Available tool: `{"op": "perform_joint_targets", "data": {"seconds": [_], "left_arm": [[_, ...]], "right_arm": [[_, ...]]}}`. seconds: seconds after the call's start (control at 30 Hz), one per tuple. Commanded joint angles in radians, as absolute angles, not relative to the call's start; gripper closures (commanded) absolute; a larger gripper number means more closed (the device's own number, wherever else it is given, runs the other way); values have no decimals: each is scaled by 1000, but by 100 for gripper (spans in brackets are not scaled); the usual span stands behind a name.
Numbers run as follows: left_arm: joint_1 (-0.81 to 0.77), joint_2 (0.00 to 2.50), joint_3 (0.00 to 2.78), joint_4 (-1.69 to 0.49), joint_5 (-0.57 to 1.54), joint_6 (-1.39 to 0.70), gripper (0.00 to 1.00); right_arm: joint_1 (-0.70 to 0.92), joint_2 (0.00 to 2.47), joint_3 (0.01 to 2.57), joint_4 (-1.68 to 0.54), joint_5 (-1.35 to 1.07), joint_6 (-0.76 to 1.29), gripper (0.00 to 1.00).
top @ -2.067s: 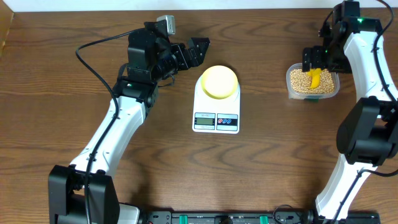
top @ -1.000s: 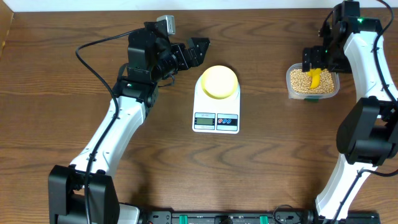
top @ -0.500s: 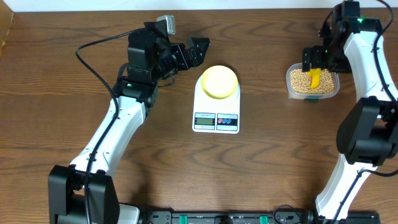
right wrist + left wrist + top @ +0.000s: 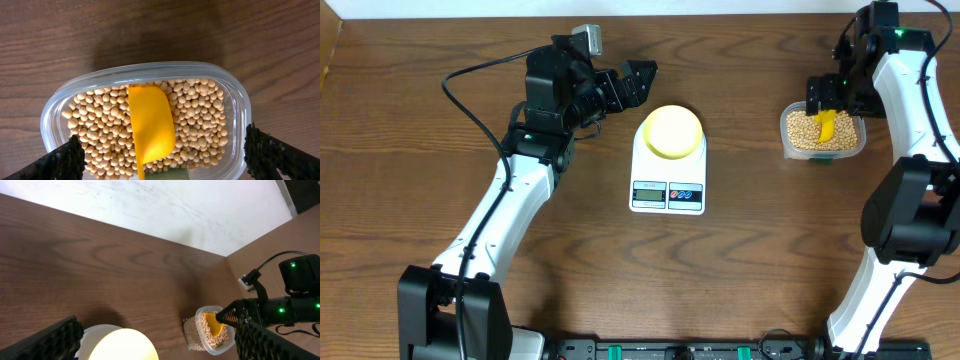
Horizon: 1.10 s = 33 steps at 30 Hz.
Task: Scoop item into bowl and weigh 50g on scale
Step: 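Hold the yellow scoop in the bean tub with the right gripper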
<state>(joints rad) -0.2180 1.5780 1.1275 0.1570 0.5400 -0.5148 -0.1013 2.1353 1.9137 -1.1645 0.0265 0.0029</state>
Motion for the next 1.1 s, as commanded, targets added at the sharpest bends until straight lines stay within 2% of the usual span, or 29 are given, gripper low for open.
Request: {"op": "perform_joint_targets", "data": {"seconds": [0.0,0.9,1.07], "left_arm": [[-219,1560,1150,158,530,-490,2],[-219,1560,1150,157,530,-490,2],[-201,1560,1150,99,531,-453,2]], "right_arm": [[-103,2140,1907,-1163,31,6,1],[-103,2140,1907,-1163,31,6,1],[-103,2140,1907,-1163,31,6,1]]}}
